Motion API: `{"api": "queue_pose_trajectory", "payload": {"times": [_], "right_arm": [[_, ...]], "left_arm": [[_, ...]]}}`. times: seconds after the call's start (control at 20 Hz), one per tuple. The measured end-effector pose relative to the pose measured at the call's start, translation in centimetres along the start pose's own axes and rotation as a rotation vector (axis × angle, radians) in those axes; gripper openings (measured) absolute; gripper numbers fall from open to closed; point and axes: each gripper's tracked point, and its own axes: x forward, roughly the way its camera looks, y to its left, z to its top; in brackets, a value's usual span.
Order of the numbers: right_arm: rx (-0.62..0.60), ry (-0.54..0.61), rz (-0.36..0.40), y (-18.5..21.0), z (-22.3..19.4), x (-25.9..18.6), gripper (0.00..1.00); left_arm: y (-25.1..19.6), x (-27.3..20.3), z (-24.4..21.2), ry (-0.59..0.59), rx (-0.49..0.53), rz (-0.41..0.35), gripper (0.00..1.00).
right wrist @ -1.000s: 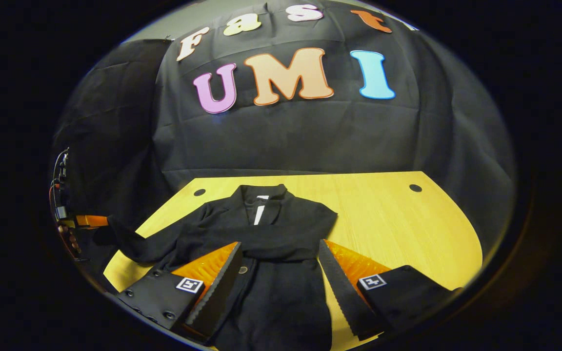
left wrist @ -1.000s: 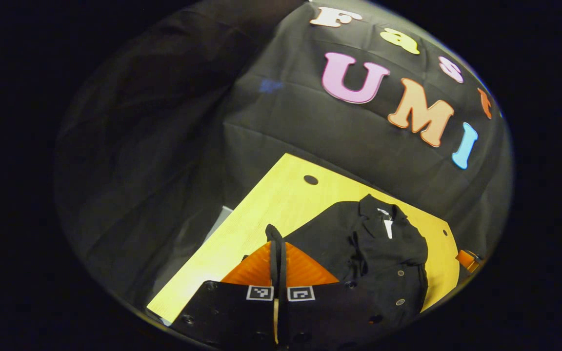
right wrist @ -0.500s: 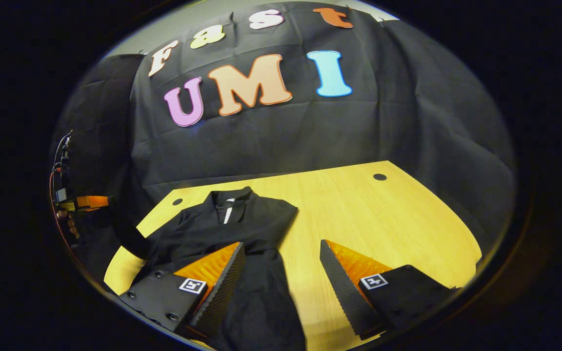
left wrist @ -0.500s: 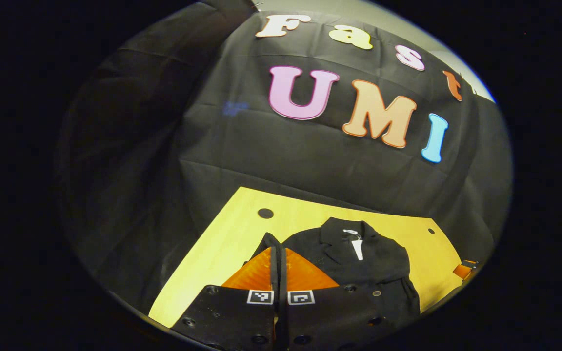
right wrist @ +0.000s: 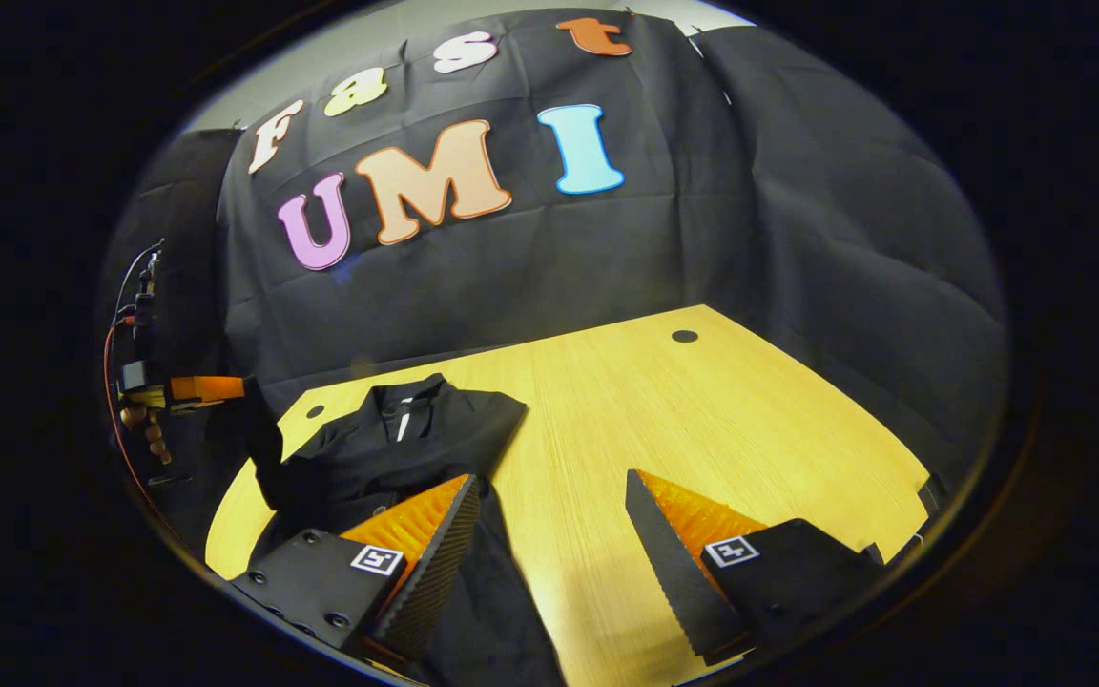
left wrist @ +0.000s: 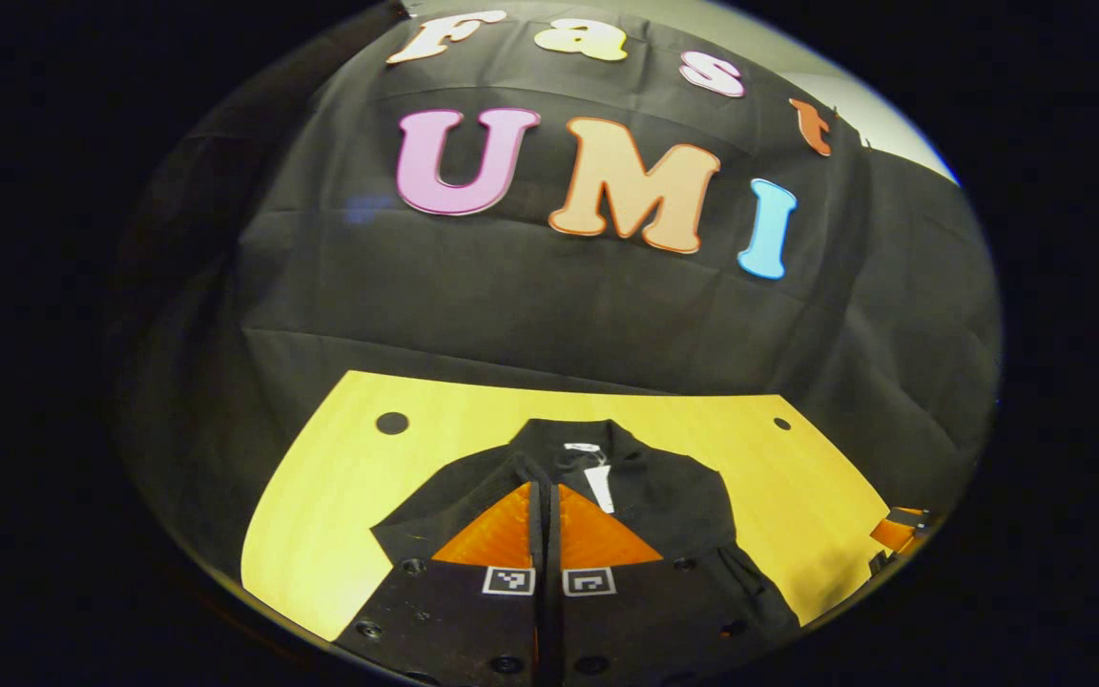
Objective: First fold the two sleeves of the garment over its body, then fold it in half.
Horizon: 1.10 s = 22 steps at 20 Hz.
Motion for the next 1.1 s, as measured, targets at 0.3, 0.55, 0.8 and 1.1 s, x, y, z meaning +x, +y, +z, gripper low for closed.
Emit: {"api": "queue_pose_trajectory", "payload": {"times": [0.3,0.55,0.8,1.1], "right_arm": [[0.031,0.005,-0.042,-3.1,-0.6,-0.9,0.99],[0.051,0.011,-0.077,-5.7,-0.9,-1.4,0.95],[0.062,0.006,-0.105,-7.6,-0.8,-2.1,0.95],[0.066,0.026,-0.118,-8.6,-1.2,-1.6,0.95]], "left_arm": [[-4.6,4.2,0.0,0.042,0.047,-0.062,0.00],[-8.0,7.4,-1.1,0.092,0.087,-0.085,0.00],[-10.8,9.4,-4.3,0.202,0.115,-0.103,0.00],[-12.6,11.2,-5.9,0.254,0.150,-0.093,0.00]]}}
